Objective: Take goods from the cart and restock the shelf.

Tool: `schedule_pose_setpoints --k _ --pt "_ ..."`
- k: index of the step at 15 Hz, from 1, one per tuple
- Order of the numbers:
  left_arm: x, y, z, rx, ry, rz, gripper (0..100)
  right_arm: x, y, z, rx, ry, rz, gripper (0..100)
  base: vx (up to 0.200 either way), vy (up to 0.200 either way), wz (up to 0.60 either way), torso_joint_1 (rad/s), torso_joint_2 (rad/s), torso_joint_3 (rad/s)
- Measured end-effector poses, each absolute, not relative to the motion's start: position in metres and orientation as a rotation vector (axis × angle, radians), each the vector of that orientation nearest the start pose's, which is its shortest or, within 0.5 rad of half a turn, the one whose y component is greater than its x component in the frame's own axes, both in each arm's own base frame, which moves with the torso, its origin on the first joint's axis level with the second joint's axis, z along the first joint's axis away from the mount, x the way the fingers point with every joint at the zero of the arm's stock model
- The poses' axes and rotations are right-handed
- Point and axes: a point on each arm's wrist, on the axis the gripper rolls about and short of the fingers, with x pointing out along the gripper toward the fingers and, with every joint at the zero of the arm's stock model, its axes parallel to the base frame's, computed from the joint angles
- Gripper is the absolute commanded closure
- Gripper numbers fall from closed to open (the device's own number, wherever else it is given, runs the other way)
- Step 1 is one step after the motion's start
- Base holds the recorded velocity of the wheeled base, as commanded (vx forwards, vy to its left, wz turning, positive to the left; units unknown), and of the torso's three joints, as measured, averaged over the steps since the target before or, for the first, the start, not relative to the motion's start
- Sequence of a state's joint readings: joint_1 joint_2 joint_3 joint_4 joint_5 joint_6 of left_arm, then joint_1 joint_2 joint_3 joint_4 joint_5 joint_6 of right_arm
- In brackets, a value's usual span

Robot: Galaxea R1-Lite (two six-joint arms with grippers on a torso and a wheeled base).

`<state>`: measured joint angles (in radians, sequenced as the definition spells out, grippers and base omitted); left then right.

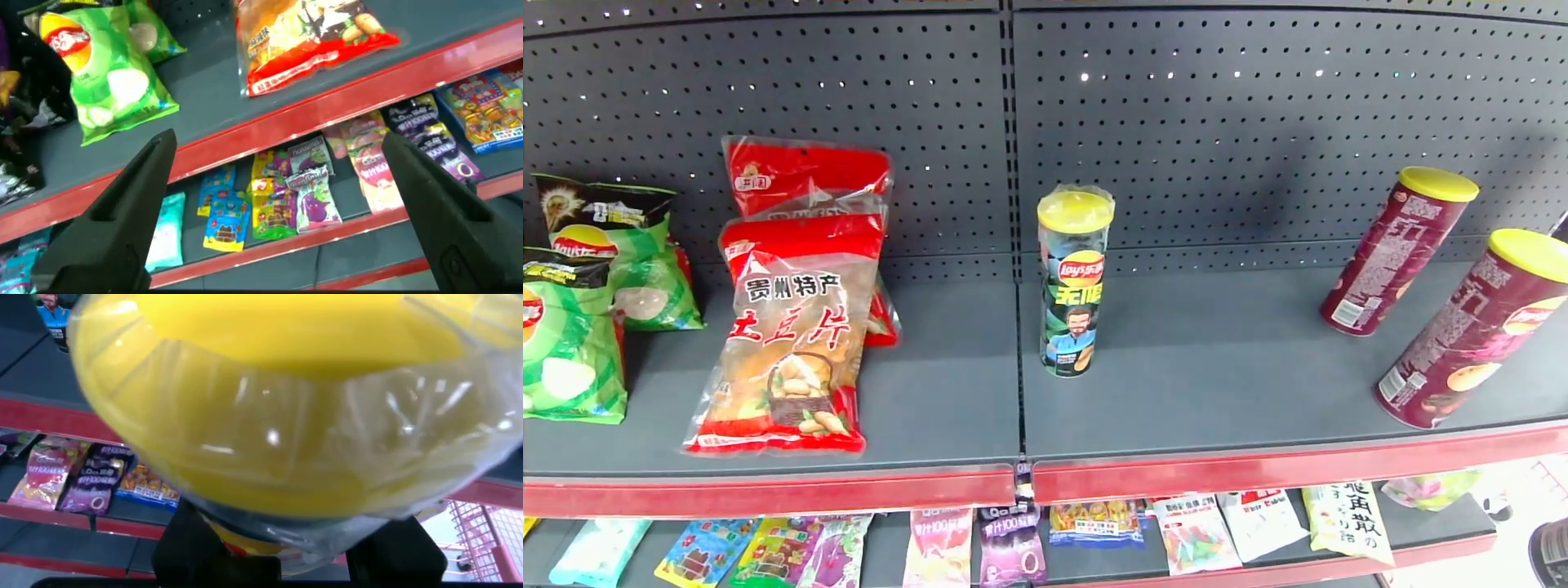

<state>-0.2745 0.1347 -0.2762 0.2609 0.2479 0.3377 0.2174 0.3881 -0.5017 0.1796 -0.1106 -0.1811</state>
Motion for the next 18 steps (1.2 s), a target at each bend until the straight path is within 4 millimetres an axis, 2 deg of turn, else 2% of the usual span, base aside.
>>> schedule_pose_setpoints --k 5,7,10,13,18 --pt "-0.031 0.014 0.128 0.379 0.108 -0.065 0 -0.008 -0.003 0.206 -0.239 0.045 0.190 100 0.000 0.000 0.00 0.000 0.00 0.000" --pt "-0.030 0.013 0.131 0.392 0.105 -0.107 0 -0.005 0.001 0.211 -0.266 0.031 0.301 100 0.000 0.000 0.00 0.000 0.00 0.000" --pt "-0.021 0.009 0.152 0.361 0.109 -0.199 0 0.008 0.005 0.229 -0.266 0.042 0.366 100 0.000 0.000 0.00 0.000 0.00 0.000" --pt "0.010 -0.003 0.190 0.298 0.099 -0.329 0 0.025 0.009 0.239 -0.262 0.046 0.372 100 0.000 0.000 0.00 0.000 0.00 0.000" --pt "0.095 -0.040 0.237 0.225 0.136 -0.561 0 0.035 0.012 0.233 -0.212 0.103 0.400 100 0.000 0.000 0.00 0.000 0.00 0.000"
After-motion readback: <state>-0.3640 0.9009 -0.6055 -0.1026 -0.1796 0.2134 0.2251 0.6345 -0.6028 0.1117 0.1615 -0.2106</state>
